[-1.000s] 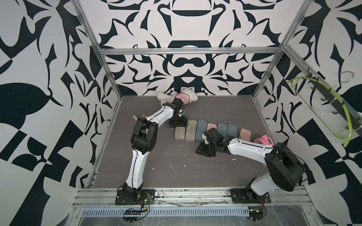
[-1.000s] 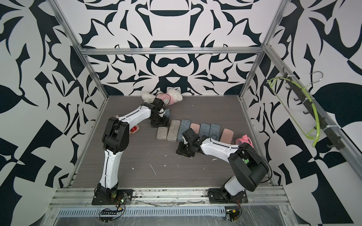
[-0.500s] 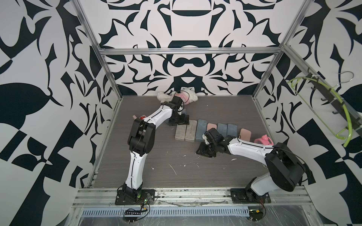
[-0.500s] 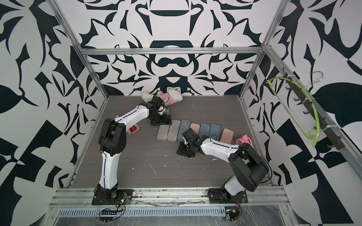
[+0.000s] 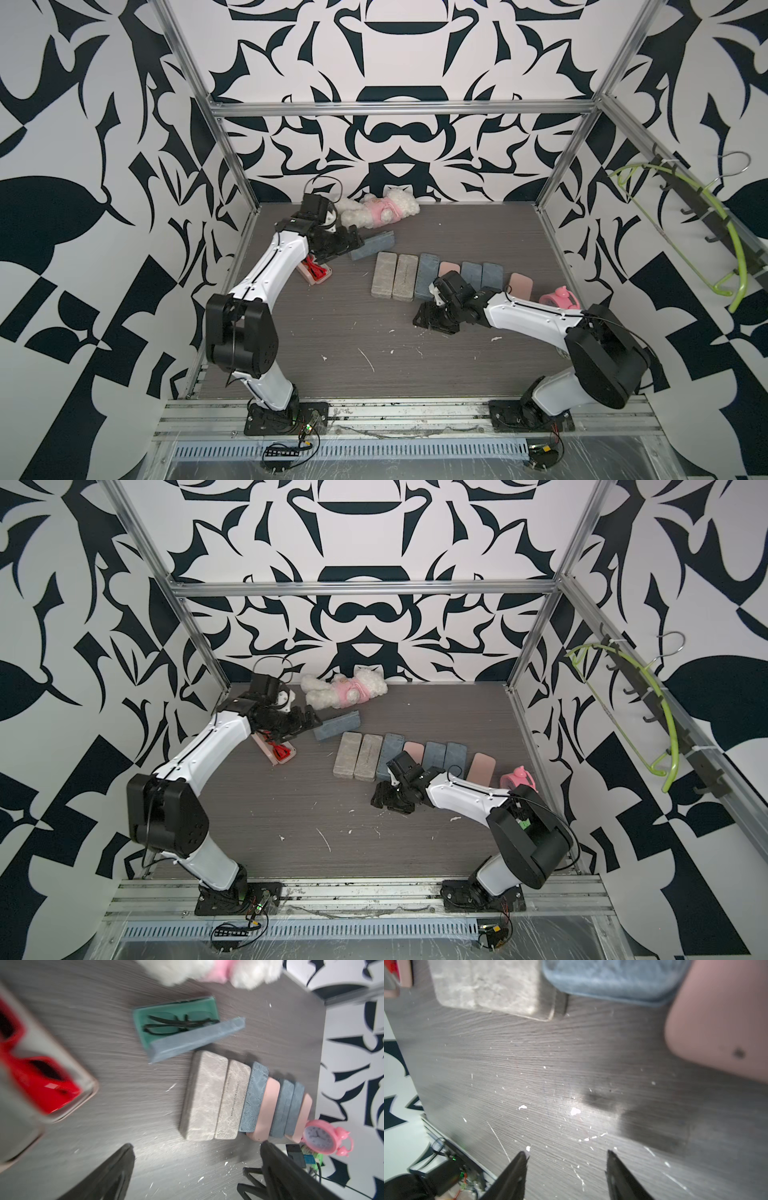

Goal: Close the glasses case
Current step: Move the glasses case to the center of the board.

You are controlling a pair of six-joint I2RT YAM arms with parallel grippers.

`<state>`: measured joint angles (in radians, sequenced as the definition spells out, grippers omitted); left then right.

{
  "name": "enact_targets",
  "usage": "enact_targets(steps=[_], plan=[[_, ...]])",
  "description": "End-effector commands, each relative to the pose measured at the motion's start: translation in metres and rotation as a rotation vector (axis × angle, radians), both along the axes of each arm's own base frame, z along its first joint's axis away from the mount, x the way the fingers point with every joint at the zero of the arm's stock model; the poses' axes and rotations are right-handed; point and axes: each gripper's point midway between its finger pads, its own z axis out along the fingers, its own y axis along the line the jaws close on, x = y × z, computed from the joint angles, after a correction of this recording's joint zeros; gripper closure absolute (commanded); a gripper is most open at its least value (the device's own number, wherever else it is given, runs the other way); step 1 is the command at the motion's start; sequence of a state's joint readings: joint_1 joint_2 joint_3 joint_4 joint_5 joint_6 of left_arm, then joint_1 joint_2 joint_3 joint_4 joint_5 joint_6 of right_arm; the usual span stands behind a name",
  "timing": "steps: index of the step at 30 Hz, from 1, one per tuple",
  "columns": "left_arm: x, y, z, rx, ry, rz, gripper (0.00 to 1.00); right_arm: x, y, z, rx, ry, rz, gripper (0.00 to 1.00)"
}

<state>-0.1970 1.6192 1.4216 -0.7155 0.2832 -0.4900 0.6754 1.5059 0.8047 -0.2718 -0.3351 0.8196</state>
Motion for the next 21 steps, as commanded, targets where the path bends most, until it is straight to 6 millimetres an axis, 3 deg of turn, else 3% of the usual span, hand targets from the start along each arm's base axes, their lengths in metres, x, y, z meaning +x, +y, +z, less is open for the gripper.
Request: enact_targets(steps=[1, 6, 12, 21], plan=[[-0.013, 0.021, 0.003, -0.05, 0.028, 0.061, 0.01, 0.014, 0.012, 0.03, 0.059, -0.096, 0.036, 0.24], [-0.018, 0.063, -0.006, -0.098, 0.072, 0.17, 0.0, 0.016, 0.03, 0.048, 0.094, -0.172, 0.108, 0.05], [-0.013, 0.11, -0.033, -0.086, 0.132, 0.279, 0.01, 0.016, 0.047, 0.058, 0.102, -0.204, 0.167, 0.02], [-0.004, 0.139, -0.063, 0.011, 0.198, 0.29, 0.03, 0.011, 0.054, 0.056, 0.099, -0.211, 0.191, 0.0]])
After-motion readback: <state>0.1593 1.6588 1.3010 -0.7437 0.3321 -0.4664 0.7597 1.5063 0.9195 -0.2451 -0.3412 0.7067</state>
